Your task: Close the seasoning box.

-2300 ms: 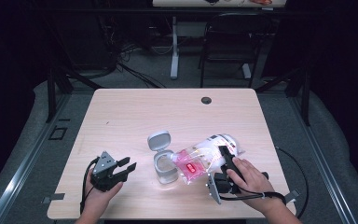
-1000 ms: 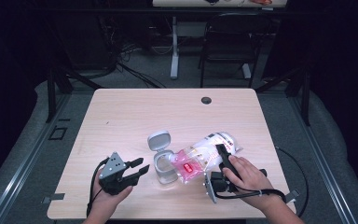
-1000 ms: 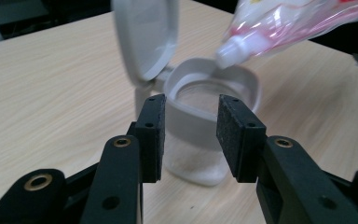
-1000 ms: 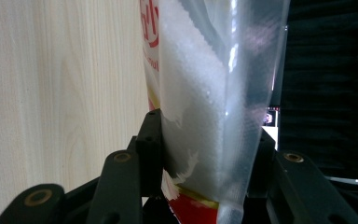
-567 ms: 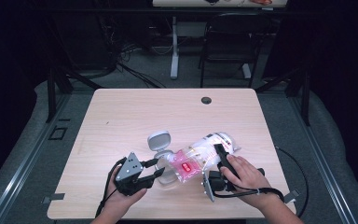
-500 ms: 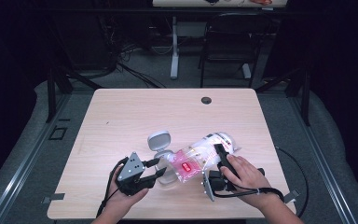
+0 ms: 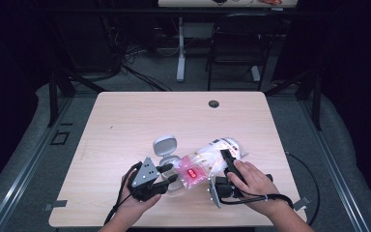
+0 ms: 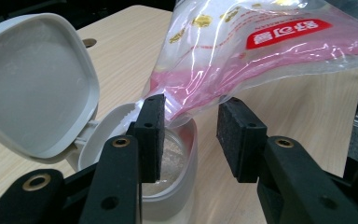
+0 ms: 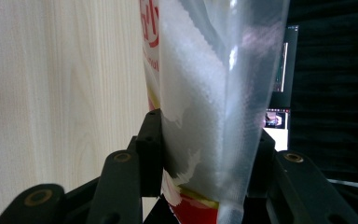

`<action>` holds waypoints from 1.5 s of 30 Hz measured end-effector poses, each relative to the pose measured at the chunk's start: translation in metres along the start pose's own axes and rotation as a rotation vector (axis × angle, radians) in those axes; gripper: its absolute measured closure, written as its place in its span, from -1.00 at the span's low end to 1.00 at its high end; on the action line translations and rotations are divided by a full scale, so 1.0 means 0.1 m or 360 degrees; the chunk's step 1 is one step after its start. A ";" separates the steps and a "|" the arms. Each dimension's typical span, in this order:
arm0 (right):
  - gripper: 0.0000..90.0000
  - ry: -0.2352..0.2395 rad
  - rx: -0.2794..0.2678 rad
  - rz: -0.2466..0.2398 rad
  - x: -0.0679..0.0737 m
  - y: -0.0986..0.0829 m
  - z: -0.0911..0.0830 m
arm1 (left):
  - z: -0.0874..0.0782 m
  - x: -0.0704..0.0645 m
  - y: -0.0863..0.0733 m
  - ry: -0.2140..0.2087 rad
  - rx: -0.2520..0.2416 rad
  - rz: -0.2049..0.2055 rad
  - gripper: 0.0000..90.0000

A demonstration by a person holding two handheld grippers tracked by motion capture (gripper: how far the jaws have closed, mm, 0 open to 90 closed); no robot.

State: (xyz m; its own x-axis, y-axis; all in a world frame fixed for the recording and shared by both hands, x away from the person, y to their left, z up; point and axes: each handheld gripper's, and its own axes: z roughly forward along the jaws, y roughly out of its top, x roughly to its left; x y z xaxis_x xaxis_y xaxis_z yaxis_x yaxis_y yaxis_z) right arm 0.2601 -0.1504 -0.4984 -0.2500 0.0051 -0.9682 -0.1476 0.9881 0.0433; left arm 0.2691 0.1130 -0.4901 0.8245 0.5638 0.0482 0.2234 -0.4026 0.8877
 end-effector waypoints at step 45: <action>0.36 -0.0007 -0.0026 -0.0016 -0.04 0.08 -0.03 | 0.05 -0.08 0.02 0.0052 0.0079 0.0170 1.00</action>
State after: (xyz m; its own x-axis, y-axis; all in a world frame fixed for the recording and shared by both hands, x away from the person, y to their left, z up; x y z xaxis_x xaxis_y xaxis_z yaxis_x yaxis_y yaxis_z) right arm 0.2569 -0.1431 -0.4930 -0.2441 -0.0042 -0.9697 -0.1658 0.9855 0.0374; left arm 0.2652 0.1038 -0.4915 0.8279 0.5385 0.1567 0.1615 -0.4964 0.8530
